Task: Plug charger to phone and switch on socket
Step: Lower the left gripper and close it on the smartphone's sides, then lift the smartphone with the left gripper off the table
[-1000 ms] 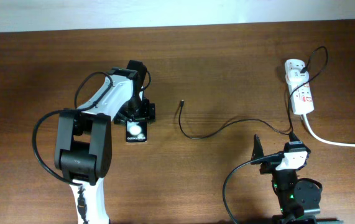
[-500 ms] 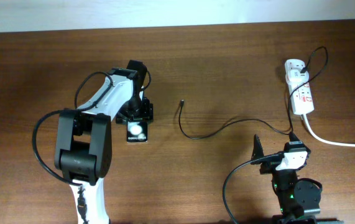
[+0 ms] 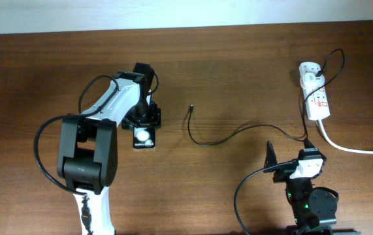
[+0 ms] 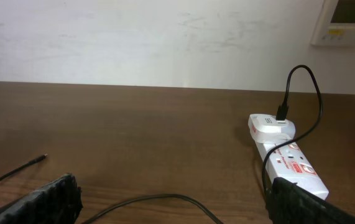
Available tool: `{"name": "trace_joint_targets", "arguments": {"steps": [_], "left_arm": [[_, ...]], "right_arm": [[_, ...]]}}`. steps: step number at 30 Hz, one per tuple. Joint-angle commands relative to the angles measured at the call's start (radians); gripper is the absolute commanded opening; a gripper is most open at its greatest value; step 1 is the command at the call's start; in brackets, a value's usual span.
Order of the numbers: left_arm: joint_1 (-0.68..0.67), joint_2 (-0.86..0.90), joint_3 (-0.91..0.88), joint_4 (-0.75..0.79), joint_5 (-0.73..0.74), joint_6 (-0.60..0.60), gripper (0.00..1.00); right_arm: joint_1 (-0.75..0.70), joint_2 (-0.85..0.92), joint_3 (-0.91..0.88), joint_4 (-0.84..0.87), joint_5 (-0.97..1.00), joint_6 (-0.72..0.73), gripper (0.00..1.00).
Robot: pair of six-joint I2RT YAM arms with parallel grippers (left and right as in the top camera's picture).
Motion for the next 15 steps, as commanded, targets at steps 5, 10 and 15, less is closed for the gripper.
{"name": "trace_joint_targets", "arguments": {"steps": [5, 10, 15], "left_arm": [[-0.003, 0.014, 0.105, -0.048, -0.022, 0.005, 0.75], [-0.003, 0.014, 0.136, -0.066, -0.022, 0.005, 0.76], [-0.003, 0.014, 0.136, -0.065, -0.022, 0.005, 0.76]], "right_arm": [[0.007, -0.010, -0.005, -0.005, -0.002, 0.000, 0.99], [0.007, -0.010, -0.005, -0.005, -0.002, 0.000, 0.99], [0.007, -0.010, -0.005, -0.005, -0.002, 0.000, 0.99]]}}
